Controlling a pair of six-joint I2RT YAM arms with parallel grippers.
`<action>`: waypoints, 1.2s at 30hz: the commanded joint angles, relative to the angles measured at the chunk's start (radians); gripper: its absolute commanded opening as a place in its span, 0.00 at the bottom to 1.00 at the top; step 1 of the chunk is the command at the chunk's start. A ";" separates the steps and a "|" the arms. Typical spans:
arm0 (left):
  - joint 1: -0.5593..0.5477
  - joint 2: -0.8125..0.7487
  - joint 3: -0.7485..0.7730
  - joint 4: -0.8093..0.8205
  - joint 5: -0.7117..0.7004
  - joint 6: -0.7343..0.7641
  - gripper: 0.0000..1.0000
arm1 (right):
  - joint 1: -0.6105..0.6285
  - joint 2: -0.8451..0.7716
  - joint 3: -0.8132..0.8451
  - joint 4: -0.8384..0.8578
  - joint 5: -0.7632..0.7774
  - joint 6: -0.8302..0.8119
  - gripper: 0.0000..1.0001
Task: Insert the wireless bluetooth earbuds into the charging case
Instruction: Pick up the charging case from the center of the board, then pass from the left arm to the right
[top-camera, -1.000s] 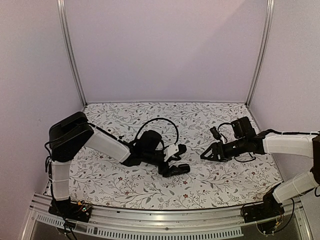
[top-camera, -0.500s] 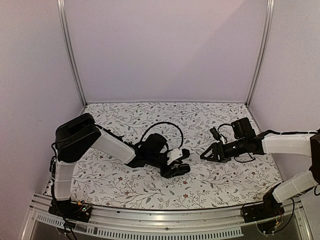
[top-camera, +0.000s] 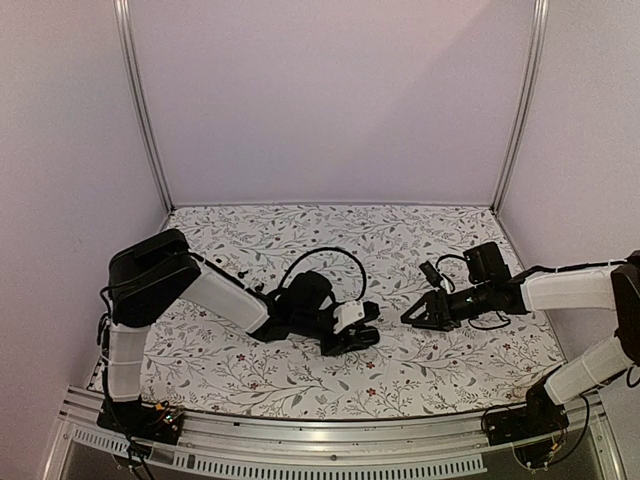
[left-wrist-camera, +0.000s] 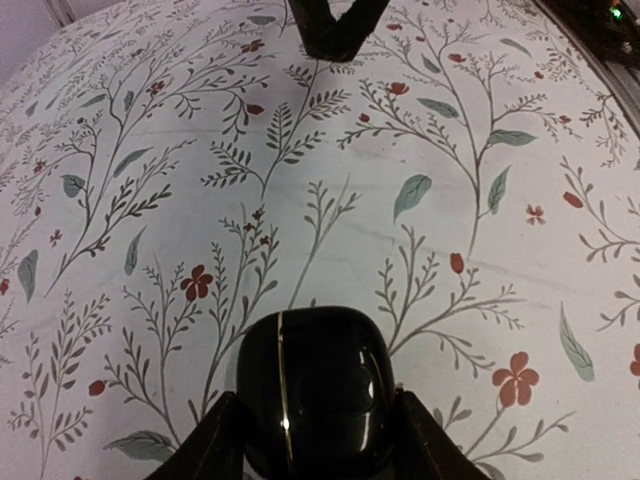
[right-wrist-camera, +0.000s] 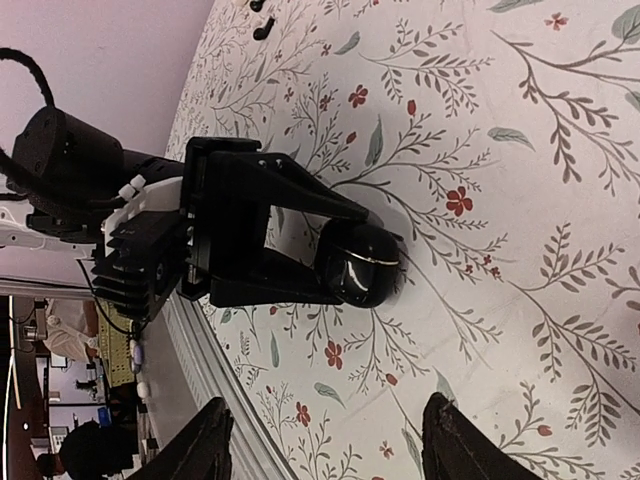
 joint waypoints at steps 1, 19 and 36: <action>-0.016 -0.109 -0.104 0.119 -0.048 0.017 0.40 | -0.006 0.028 -0.017 0.096 -0.083 0.010 0.61; -0.110 -0.303 -0.184 0.229 -0.166 0.110 0.36 | 0.093 0.046 0.018 0.238 -0.222 0.074 0.52; -0.166 -0.301 -0.190 0.294 -0.199 0.096 0.35 | 0.155 0.079 -0.037 0.435 -0.222 0.192 0.46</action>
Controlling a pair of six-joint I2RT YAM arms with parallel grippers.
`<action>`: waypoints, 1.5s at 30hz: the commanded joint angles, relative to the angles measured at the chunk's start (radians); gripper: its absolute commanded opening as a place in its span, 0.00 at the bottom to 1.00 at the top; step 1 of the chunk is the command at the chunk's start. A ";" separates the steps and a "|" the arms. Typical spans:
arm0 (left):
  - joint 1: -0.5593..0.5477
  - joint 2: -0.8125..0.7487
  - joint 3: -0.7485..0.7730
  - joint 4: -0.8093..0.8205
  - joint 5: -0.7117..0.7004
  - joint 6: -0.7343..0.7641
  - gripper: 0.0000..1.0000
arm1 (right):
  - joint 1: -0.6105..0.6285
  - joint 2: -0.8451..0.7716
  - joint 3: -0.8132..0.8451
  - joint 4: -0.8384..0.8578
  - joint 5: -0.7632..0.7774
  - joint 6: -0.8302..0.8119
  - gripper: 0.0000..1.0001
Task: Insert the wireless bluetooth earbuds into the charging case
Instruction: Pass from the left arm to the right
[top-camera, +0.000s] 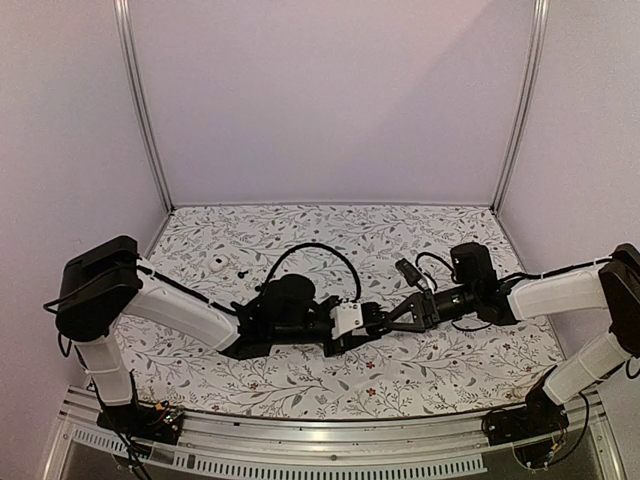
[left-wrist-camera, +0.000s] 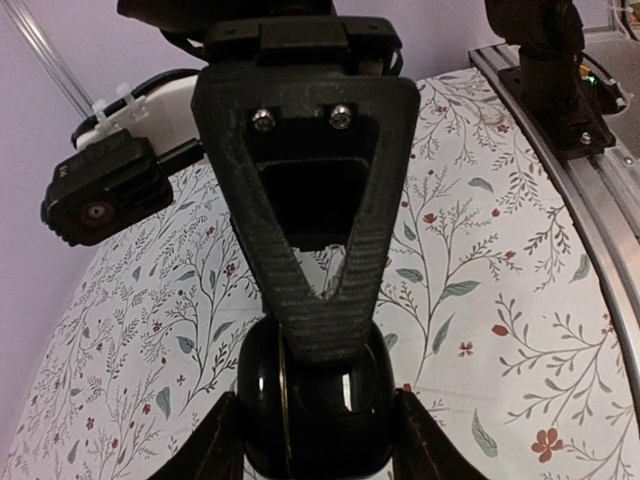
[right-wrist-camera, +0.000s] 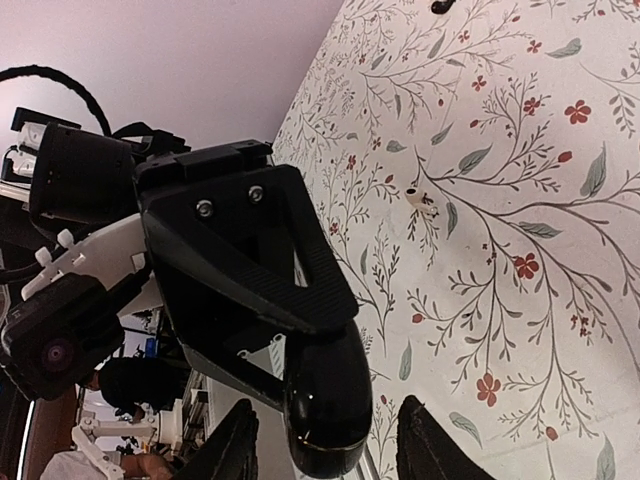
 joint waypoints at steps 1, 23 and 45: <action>-0.025 -0.020 0.005 0.060 -0.011 -0.012 0.35 | 0.016 0.025 -0.014 0.084 -0.018 0.032 0.44; -0.035 -0.016 -0.009 0.130 -0.130 -0.020 0.33 | 0.030 0.045 -0.039 0.188 -0.035 0.105 0.32; -0.044 -0.014 -0.017 0.135 -0.140 -0.013 0.33 | 0.029 0.068 -0.058 0.356 -0.012 0.209 0.19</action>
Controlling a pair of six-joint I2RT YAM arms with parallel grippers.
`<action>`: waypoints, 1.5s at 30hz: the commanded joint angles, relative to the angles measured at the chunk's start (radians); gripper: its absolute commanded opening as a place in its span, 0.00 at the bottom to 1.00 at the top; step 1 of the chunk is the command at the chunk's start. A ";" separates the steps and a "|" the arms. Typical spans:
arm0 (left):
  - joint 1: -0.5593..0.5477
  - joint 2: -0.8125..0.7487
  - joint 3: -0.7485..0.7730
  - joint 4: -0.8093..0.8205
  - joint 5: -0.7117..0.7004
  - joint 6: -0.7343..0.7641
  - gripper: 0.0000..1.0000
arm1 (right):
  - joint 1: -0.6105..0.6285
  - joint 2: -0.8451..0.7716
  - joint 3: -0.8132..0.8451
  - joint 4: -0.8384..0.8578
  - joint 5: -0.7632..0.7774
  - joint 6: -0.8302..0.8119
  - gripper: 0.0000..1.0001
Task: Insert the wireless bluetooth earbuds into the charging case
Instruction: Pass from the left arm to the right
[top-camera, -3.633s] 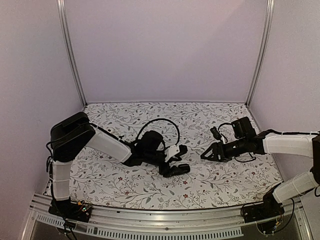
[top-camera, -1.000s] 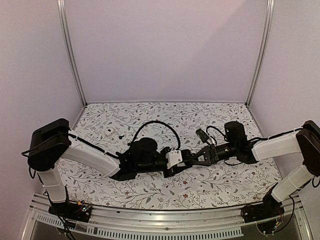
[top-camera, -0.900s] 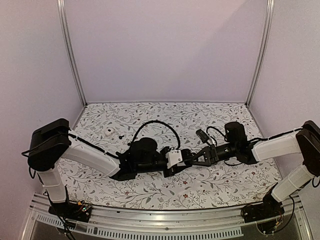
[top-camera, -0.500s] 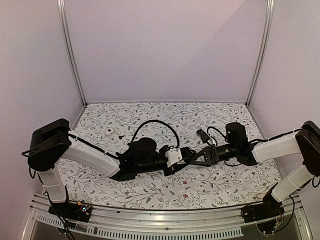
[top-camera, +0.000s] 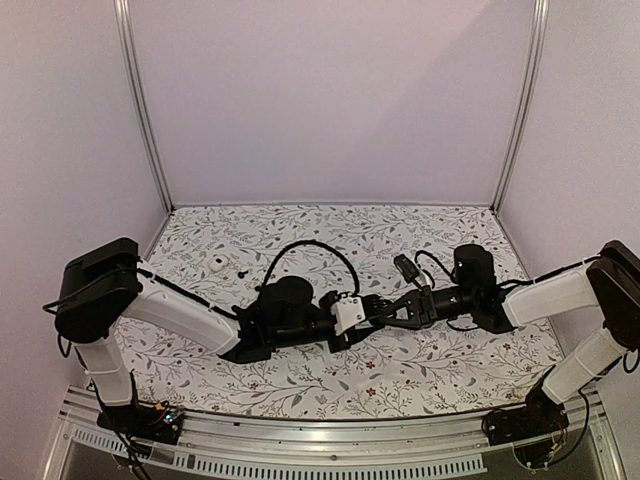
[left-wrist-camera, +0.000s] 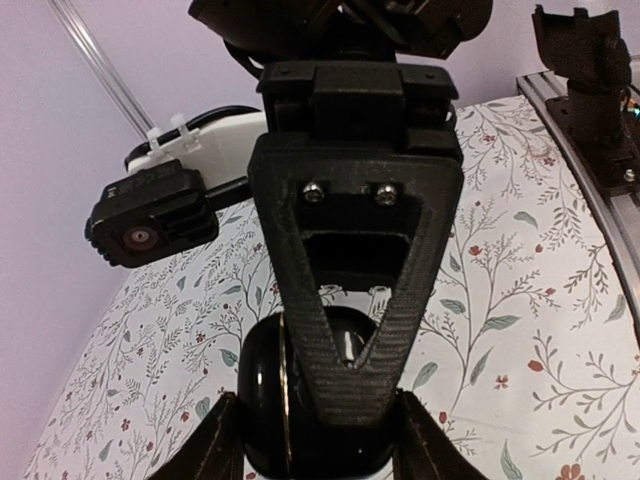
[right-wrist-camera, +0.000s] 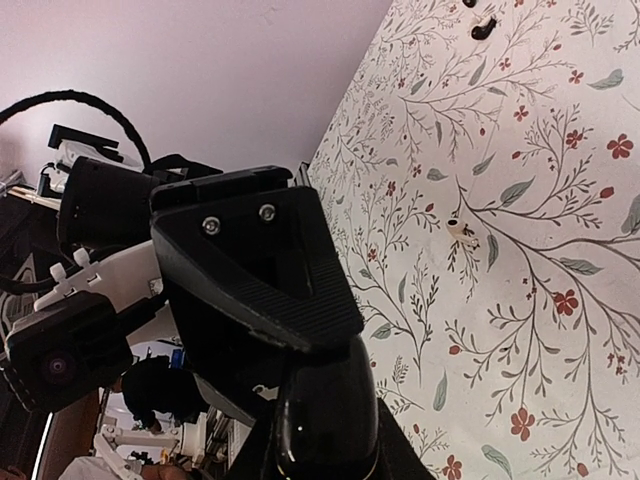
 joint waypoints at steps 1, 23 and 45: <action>-0.017 -0.014 -0.012 0.035 -0.017 0.002 0.33 | 0.006 0.011 -0.012 0.035 0.008 0.006 0.18; 0.089 -0.223 -0.162 -0.055 0.288 -0.216 0.72 | 0.017 -0.024 0.008 -0.047 0.208 -0.515 0.02; 0.160 -0.134 -0.098 -0.022 0.327 -0.259 0.65 | 0.094 -0.048 0.024 -0.090 0.227 -0.760 0.03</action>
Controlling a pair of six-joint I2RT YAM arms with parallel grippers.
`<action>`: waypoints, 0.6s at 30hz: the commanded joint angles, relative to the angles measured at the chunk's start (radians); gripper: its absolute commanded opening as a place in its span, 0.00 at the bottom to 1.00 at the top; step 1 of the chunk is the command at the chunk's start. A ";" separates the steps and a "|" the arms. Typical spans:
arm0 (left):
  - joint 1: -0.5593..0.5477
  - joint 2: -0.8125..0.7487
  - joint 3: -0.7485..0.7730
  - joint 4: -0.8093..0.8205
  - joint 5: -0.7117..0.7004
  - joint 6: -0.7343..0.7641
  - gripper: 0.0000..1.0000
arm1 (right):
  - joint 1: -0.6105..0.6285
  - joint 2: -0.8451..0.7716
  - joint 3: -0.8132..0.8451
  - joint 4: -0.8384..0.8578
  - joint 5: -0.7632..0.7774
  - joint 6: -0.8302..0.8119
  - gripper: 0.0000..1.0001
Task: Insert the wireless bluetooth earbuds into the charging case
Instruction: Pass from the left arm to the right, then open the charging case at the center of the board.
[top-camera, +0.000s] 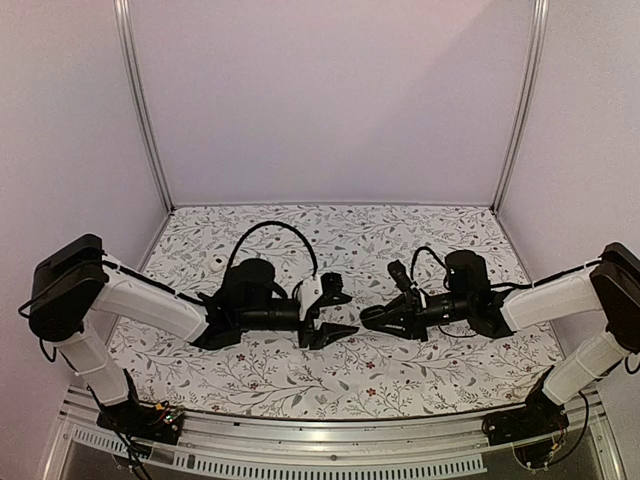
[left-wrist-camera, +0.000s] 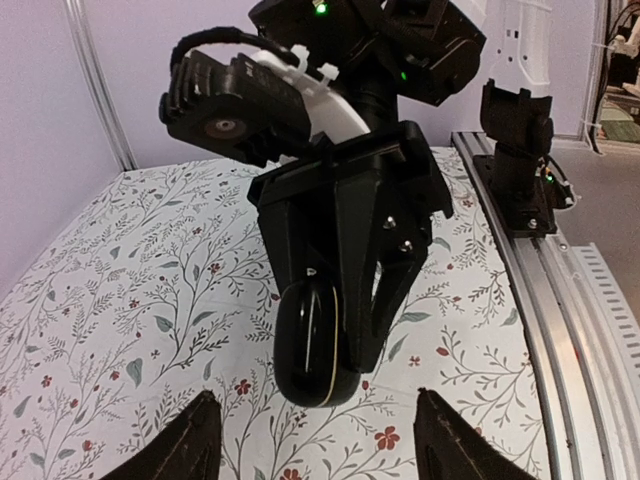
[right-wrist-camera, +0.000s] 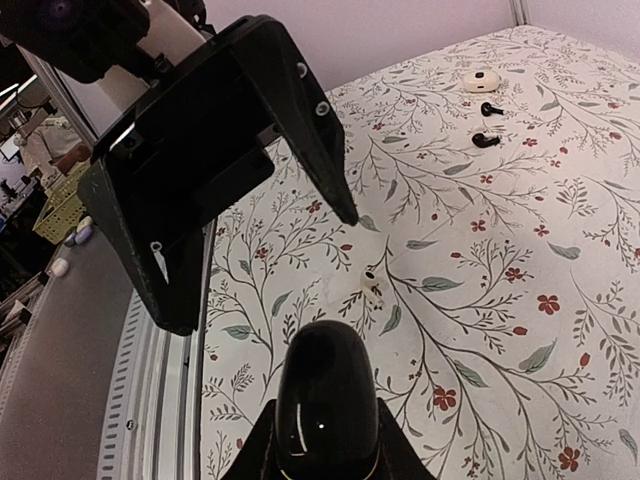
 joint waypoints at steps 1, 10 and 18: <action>0.008 0.044 0.062 0.002 -0.012 -0.002 0.65 | 0.022 -0.033 0.022 -0.016 0.017 -0.046 0.03; 0.008 0.085 0.106 -0.026 -0.032 0.007 0.64 | 0.050 -0.041 0.027 -0.030 0.035 -0.078 0.01; 0.008 0.101 0.122 -0.043 -0.051 0.027 0.63 | 0.061 -0.037 0.037 -0.035 0.032 -0.081 0.00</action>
